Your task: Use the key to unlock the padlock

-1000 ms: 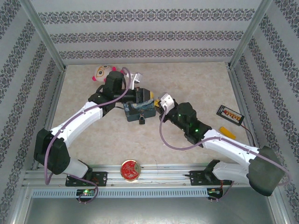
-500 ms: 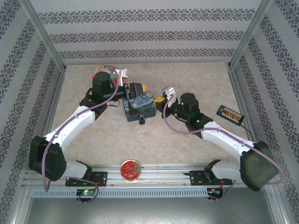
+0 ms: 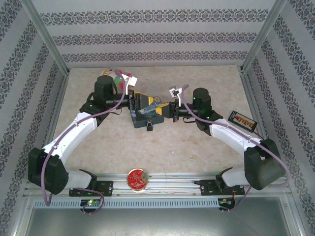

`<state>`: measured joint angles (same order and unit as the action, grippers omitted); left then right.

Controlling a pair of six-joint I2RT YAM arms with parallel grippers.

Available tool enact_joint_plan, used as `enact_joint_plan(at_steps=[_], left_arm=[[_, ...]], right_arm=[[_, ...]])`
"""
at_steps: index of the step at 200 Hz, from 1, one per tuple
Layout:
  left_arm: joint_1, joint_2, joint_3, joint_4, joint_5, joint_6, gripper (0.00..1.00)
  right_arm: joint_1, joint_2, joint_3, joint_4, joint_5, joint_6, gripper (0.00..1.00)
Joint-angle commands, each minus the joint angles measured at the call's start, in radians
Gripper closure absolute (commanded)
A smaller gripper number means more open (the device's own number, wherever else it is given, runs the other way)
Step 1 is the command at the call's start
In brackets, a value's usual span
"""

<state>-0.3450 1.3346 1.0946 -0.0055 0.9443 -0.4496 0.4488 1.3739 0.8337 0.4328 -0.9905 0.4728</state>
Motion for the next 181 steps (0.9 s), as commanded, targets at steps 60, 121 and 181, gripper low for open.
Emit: enact_joint_plan(at_steps=[60, 121, 181], left_arm=[[-0.012, 0.031, 0.000, 0.061, 0.138, 0.011, 0.35], [-0.019, 0.087, -0.028, 0.214, 0.204, -0.100, 0.55], [-0.026, 0.118, -0.040, 0.302, 0.234, -0.171, 0.80]], right_arm=[[0.008, -0.010, 0.027, 0.079, -0.090, 0.067, 1.00], [0.025, 0.000, 0.046, 0.086, -0.087, 0.073, 1.00], [0.028, 0.008, 0.047, 0.093, -0.075, 0.069, 1.00]])
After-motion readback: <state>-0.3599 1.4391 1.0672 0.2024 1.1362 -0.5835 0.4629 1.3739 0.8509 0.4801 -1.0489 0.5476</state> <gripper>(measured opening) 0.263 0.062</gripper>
